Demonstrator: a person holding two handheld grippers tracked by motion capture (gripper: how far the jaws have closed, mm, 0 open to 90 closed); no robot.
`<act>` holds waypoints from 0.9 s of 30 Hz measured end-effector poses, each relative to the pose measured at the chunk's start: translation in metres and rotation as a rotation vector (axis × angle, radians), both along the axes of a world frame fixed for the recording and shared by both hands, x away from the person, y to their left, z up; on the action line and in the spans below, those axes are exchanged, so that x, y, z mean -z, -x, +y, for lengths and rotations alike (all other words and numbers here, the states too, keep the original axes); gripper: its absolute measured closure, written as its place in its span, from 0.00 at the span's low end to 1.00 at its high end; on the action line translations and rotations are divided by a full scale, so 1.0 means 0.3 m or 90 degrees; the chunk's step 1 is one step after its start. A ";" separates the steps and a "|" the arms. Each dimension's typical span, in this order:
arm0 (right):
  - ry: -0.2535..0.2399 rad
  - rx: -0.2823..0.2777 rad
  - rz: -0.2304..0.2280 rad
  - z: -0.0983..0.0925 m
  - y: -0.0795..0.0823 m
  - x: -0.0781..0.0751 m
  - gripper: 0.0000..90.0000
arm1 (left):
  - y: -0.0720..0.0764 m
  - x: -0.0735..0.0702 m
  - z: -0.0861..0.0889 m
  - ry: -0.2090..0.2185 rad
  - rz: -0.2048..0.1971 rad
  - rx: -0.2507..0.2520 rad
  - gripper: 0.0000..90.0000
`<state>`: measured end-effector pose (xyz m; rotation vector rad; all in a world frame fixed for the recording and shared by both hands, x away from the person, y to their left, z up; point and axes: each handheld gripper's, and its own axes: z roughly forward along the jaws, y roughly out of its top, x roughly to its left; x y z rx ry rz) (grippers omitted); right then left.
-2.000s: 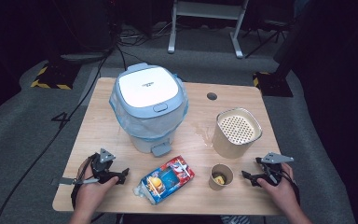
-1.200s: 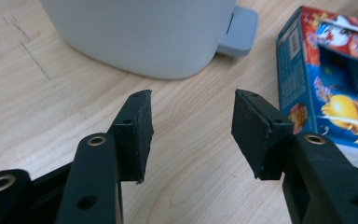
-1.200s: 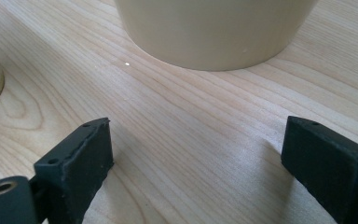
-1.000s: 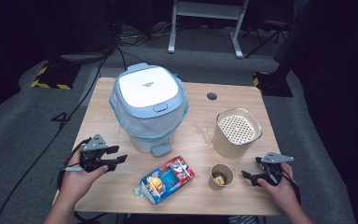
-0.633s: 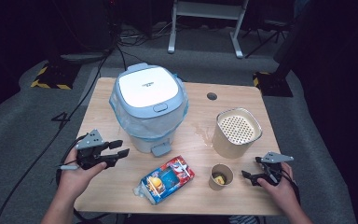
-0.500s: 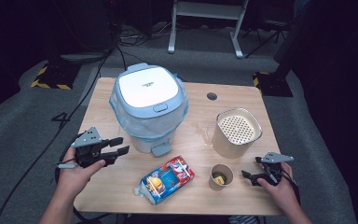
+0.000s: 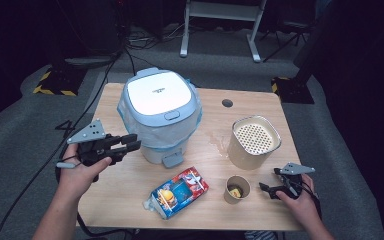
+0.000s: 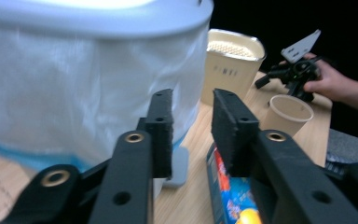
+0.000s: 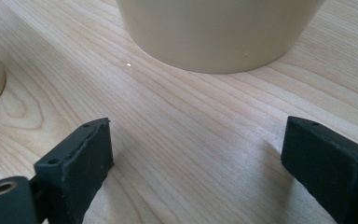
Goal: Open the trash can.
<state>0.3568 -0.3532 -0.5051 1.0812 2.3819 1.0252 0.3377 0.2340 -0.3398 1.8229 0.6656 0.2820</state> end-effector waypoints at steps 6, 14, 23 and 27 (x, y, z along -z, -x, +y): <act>0.000 0.000 0.000 0.000 0.000 0.000 0.10 | -0.025 -0.067 -0.032 0.000 -0.007 0.012 0.86; 0.000 0.000 0.000 0.000 0.000 0.000 0.10 | -0.066 -0.136 -0.086 -0.010 -0.026 0.025 0.91; 0.000 0.000 0.000 0.000 0.000 0.000 0.10 | -0.132 -0.175 -0.146 -0.015 -0.030 0.017 1.00; 0.000 0.000 0.000 0.000 0.000 0.000 0.10 | -0.161 -0.183 -0.180 -0.026 -0.024 0.024 1.00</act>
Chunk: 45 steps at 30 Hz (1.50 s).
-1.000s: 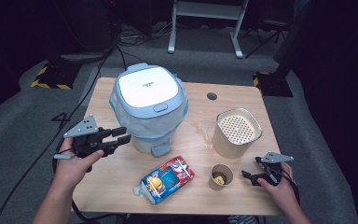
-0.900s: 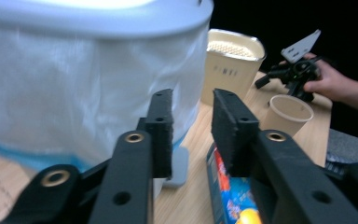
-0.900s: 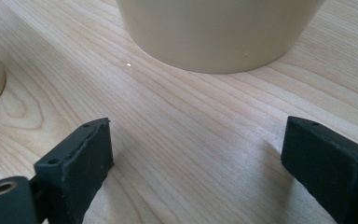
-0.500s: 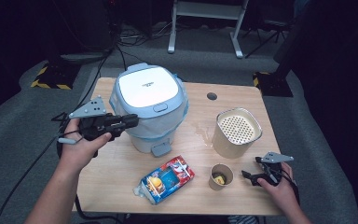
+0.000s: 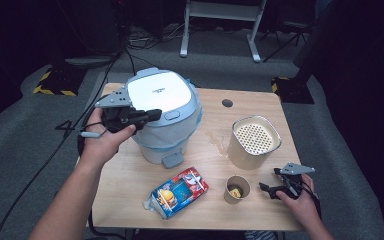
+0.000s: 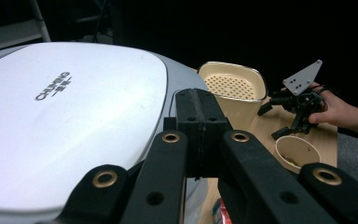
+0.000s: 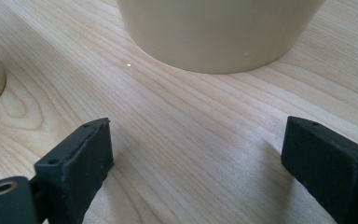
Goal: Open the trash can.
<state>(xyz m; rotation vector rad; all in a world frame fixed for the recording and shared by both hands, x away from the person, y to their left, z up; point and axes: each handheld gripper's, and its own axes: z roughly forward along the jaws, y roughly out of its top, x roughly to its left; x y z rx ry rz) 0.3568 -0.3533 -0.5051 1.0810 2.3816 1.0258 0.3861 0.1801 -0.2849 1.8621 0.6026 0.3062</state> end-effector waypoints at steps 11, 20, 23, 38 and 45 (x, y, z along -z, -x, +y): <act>0.000 0.000 0.000 0.000 0.000 0.000 0.10 | -0.056 0.012 -0.083 -0.033 0.008 0.003 1.00; -0.001 0.000 0.000 0.000 0.000 0.000 0.10 | -0.047 0.002 -0.118 -0.083 -0.030 -0.032 1.00; 0.000 0.000 0.000 0.000 0.000 0.000 0.10 | -0.044 -0.006 -0.125 -0.102 -0.033 -0.043 1.00; -0.001 -0.004 0.001 -0.002 0.000 0.000 0.10 | -0.037 -0.003 -0.141 -0.095 -0.009 -0.027 1.00; 0.000 -0.005 0.000 -0.002 0.000 0.000 0.10 | -0.039 0.004 -0.153 -0.088 -0.004 -0.019 1.00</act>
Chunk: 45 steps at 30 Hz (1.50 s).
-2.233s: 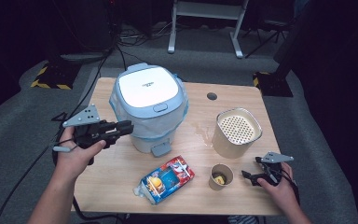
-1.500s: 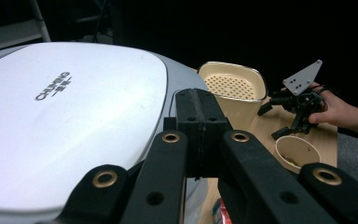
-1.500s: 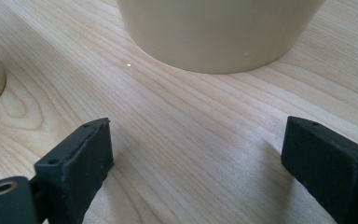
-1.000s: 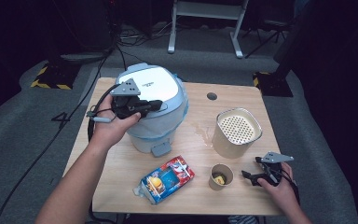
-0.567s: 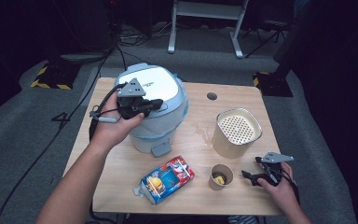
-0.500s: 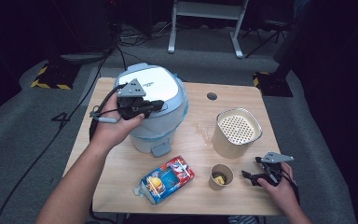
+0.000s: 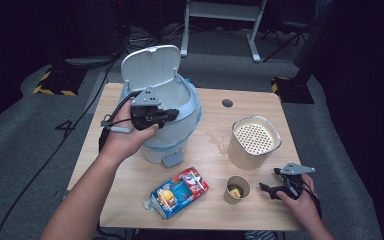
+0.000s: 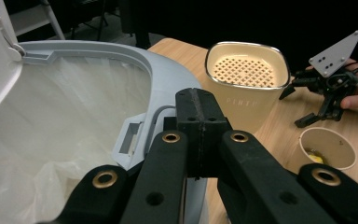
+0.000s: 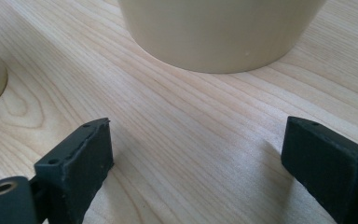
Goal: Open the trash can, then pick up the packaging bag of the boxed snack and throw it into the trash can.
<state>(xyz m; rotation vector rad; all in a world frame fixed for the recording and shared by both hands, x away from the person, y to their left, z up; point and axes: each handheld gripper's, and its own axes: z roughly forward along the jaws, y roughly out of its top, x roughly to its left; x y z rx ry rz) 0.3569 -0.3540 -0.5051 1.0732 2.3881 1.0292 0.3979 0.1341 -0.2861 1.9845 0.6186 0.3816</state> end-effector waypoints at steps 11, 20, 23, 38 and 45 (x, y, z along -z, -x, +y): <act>-0.002 -0.004 0.000 -0.003 -0.001 0.000 0.10 | 0.049 0.000 0.015 0.092 -0.018 0.054 0.61; 0.000 -0.004 0.000 -0.002 0.000 0.000 0.10 | 0.137 0.033 0.066 0.095 -0.009 0.053 0.53; -0.001 -0.004 0.000 -0.002 0.000 0.000 0.10 | 0.160 0.059 0.086 0.093 -0.009 0.041 0.53; 0.000 -0.004 0.000 -0.002 -0.001 0.000 0.10 | 0.231 0.314 0.148 0.078 0.075 0.003 0.53; 0.000 -0.003 0.000 -0.002 0.000 0.000 0.10 | 0.243 0.439 0.148 0.059 0.120 -0.004 0.54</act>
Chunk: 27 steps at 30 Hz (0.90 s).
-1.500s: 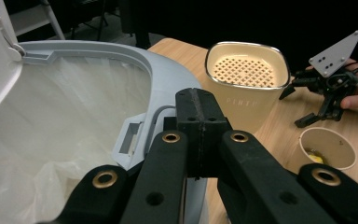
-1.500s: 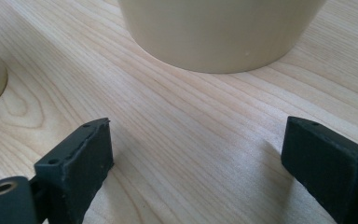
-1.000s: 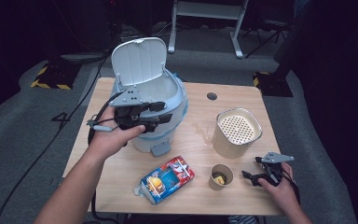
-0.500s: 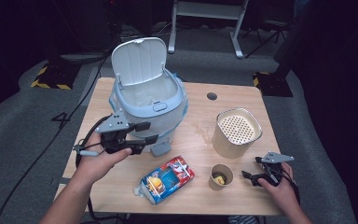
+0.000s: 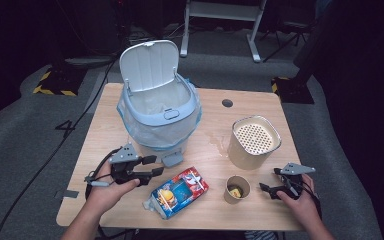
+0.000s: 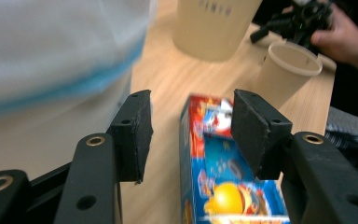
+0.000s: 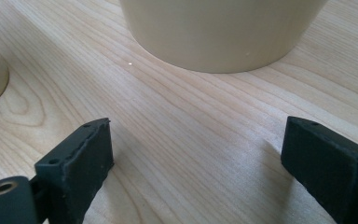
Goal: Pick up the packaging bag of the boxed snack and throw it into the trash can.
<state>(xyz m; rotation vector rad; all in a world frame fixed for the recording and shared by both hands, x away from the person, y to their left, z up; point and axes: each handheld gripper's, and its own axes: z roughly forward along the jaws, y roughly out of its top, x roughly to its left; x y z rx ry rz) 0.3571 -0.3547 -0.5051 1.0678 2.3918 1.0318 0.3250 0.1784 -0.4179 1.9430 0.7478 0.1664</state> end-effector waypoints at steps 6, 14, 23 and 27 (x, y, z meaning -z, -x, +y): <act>0.000 0.000 0.000 0.000 0.000 0.000 0.10 | 0.013 0.102 -0.007 -0.012 0.041 0.004 0.55; 0.000 0.000 0.000 0.000 0.000 0.000 0.10 | 0.015 0.176 -0.020 -0.028 0.083 0.010 0.59; 0.000 0.000 0.000 0.000 0.000 0.000 0.10 | 0.000 0.208 -0.046 -0.048 0.131 0.012 0.66; 0.000 0.000 0.000 0.000 0.000 0.000 0.10 | -0.007 0.204 -0.057 -0.056 0.151 0.020 0.77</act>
